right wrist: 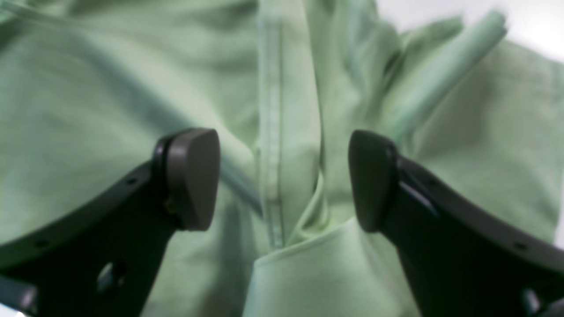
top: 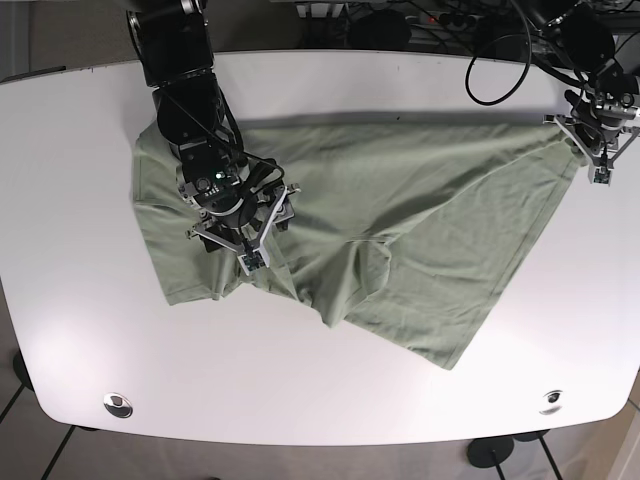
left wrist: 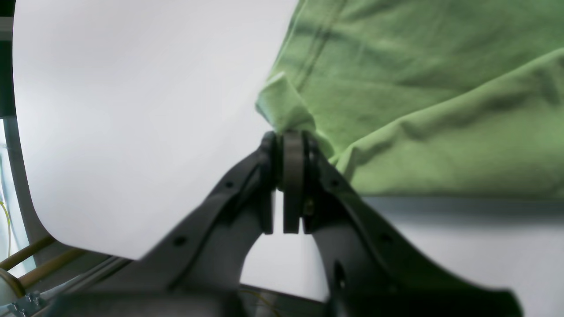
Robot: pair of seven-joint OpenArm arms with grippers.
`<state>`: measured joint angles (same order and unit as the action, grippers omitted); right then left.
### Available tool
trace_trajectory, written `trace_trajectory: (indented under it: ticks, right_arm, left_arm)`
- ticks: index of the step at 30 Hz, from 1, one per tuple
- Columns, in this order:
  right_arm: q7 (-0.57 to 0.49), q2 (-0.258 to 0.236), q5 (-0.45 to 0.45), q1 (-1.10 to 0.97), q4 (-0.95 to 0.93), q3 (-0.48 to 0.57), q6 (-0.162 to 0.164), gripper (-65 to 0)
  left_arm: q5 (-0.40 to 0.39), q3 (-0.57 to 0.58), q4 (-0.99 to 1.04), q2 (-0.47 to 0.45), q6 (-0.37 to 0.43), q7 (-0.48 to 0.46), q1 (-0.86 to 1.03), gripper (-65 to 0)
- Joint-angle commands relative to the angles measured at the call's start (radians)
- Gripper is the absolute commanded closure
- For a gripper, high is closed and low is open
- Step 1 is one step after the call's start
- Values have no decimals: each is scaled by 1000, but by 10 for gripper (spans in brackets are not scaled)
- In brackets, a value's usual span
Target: Fold the T-shirt properly
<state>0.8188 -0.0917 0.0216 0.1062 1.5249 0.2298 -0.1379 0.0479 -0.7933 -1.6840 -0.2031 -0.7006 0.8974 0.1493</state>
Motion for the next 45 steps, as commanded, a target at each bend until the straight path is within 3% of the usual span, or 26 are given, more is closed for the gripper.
trace_trajectory:
  ticks: [1,7,11,13,21,25,32,35,45]
  right_arm:
    - [-34,5,-1,28,-10,-19,-2,-420]
    - [-66,14,1,26,-34,-85,-4,-273]
    - [-66,19,1,23,-34,-85,-4,-82]
    - [-65,22,2,23,-34,-85,-4,-21]
    - [-63,-3,262,-18,-27,-135,2,-21]
    - [-62,-9,352,-81,119,-195,4,-19]
    - [55,-10,361,-165,403,-266,2,-19]
    - [55,-44,361,-213,414,-264,-1,-19]
    - [52,-44,361,-392,500,-269,-2,-22]
  left_arm:
    - [-6,-2,-20,-17,2,-10,-7,0]
    - [-6,-2,-18,-17,2,-10,-7,0]
    - [-6,-2,-18,-17,2,-10,-9,0]
    - [-6,-2,-18,-17,2,-10,-10,0]
    - [-7,-2,-18,-19,2,-10,-12,0]
    - [-7,-2,-18,-19,2,-10,-12,0]
    - [-7,-2,-20,-19,2,-10,-46,0]
    - [-6,4,-20,-19,2,-10,-49,0]
    - [0,31,9,-19,2,-10,-81,0]
